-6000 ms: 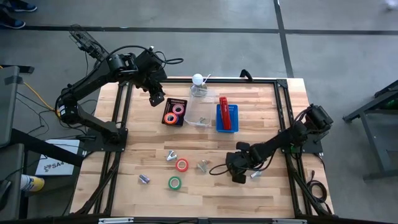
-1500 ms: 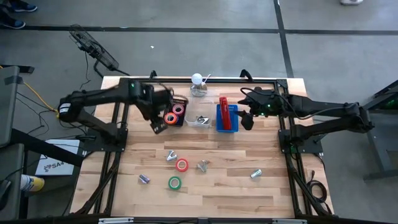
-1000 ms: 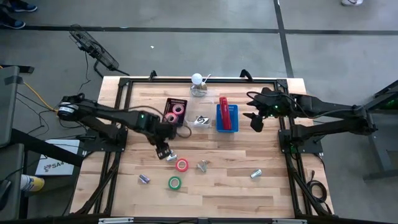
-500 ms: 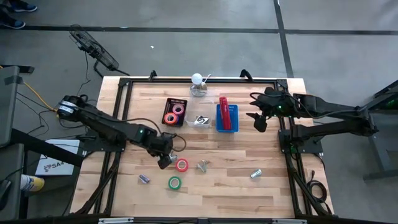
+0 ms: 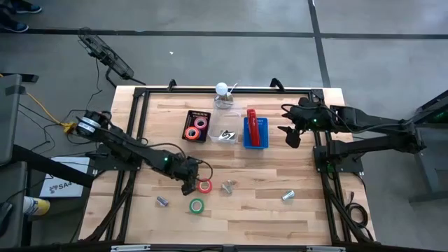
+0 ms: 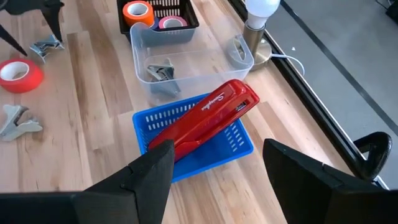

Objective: Pick and place Stapler, Stapler remover, tape
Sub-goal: Put the left blue staple remover into the transparent bin

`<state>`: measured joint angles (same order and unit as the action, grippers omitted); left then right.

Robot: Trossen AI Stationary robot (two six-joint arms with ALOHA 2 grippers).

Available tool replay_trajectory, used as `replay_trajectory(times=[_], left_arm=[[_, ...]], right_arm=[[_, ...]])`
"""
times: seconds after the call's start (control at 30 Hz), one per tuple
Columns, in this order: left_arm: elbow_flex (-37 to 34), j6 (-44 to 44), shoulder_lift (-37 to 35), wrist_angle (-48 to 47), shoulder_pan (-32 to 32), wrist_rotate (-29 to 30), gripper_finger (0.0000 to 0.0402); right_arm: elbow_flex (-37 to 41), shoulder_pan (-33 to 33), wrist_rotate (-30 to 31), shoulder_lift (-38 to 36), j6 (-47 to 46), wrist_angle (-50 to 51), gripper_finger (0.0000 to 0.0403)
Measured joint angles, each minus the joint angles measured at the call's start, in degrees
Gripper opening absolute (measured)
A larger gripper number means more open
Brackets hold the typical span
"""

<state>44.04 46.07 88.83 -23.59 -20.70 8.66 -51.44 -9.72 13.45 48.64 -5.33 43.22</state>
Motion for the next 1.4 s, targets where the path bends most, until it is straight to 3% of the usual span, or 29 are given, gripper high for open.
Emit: replay_trajectory(times=[0.1,0.4,0.57,0.83,1.17,1.4], left_arm=[[0.1,-1.6,1.7,0.9,-0.1,1.7,0.0314],[0.2,-1.9,3.6,0.5,-0.1,3.4,0.0299],[0.1,-1.8,3.7,0.3,0.0,4.6,0.0230],[0.1,-1.7,3.7,0.7,0.1,3.7,0.0077],[7.8,-9.3,3.6,-8.1,1.7,0.9,0.0078],[15.4,-18.7,3.4,-10.9,7.3,4.4,0.0078]], right_arm=[[0.0,0.0,-1.2,0.0,1.3,-0.2,0.0238],[0.0,0.0,-13.2,0.0,4.8,-5.6,0.0238],[0.0,0.0,-18.0,0.0,6.0,-10.7,0.0238],[0.0,0.0,-17.5,0.0,6.9,-11.0,0.0238],[0.0,0.0,-15.3,0.0,6.9,-10.9,0.0238],[0.0,0.0,-15.2,0.0,6.9,-10.9,0.0238]])
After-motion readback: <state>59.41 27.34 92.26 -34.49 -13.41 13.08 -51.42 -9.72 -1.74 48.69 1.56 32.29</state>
